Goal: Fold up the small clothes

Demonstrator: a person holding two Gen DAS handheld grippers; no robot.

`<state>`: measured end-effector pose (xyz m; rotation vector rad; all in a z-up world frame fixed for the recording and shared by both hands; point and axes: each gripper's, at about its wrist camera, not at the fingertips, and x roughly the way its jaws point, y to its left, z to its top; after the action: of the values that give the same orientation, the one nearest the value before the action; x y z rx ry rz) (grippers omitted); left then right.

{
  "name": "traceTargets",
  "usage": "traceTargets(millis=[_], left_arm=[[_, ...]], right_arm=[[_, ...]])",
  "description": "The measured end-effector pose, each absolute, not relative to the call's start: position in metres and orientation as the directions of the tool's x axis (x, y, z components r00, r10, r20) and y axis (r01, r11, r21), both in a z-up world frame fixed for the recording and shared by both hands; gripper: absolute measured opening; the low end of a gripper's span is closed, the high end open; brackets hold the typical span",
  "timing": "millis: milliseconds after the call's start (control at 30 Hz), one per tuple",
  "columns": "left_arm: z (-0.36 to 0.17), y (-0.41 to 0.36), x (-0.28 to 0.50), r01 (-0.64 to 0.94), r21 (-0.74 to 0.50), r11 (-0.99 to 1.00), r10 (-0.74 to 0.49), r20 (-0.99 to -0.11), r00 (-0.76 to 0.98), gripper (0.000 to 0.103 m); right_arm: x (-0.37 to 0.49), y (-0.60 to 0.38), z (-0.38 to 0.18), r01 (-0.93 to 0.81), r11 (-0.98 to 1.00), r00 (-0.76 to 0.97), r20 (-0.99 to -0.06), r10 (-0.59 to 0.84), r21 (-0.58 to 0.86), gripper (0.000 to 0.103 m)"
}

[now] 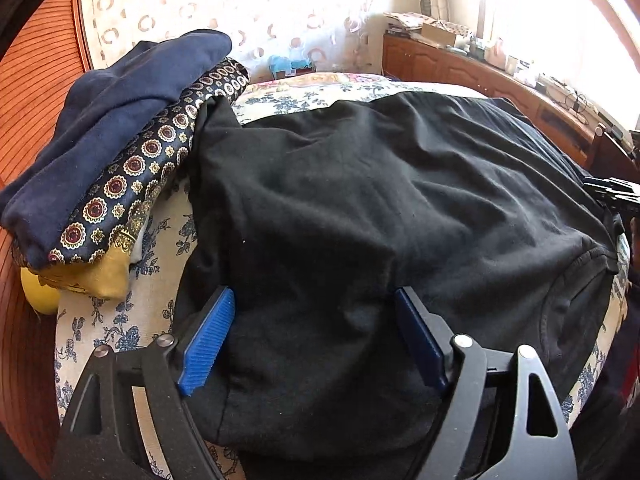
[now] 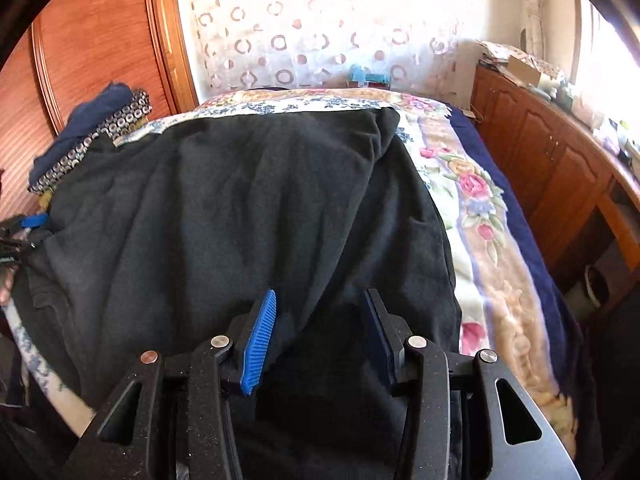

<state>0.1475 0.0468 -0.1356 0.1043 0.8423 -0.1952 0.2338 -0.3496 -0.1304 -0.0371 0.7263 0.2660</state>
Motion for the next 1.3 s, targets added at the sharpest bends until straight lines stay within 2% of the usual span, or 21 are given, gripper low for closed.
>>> traceTargets(millis=[400,700,900,1000,1067,1133,1300], left_arm=[[-0.136,0.047,0.147,0.209,0.013,0.978,-0.129,-0.750,0.649,0.082],[-0.131,0.050,0.140,0.212,0.023,0.977,-0.125,-0.746,0.654,0.082],[-0.105,0.083,0.106,0.160,-0.070,0.985,-0.165,-0.682,0.713,0.082],[-0.104,0.101,0.096,0.113,-0.099,0.989,-0.150,-0.675,0.723,0.075],[-0.110,0.110,0.094,0.084,-0.114,0.990,-0.140,-0.688,0.712,0.066],[-0.117,0.114,0.094,0.072,-0.135,0.988,-0.147,-0.708,0.691,0.051],[-0.129,0.103,0.093,0.084,-0.125,0.989,-0.149,-0.726,0.671,0.047]], right_arm=[[0.190,-0.353,-0.127,-0.299,0.942,0.696,-0.641,0.324,0.151,0.046],[0.188,-0.340,-0.129,-0.301,0.947,0.688,-0.662,0.297,0.111,0.046],[0.192,-0.340,-0.133,-0.296,0.950,0.685,-0.672,0.283,0.098,0.046],[0.191,-0.339,-0.133,-0.294,0.951,0.690,-0.667,0.281,0.096,0.046],[0.190,-0.337,-0.133,-0.293,0.951,0.693,-0.665,0.280,0.096,0.046],[0.189,-0.337,-0.134,-0.292,0.951,0.694,-0.663,0.282,0.098,0.046],[0.187,-0.339,-0.135,-0.297,0.950,0.697,-0.659,0.283,0.095,0.046]])
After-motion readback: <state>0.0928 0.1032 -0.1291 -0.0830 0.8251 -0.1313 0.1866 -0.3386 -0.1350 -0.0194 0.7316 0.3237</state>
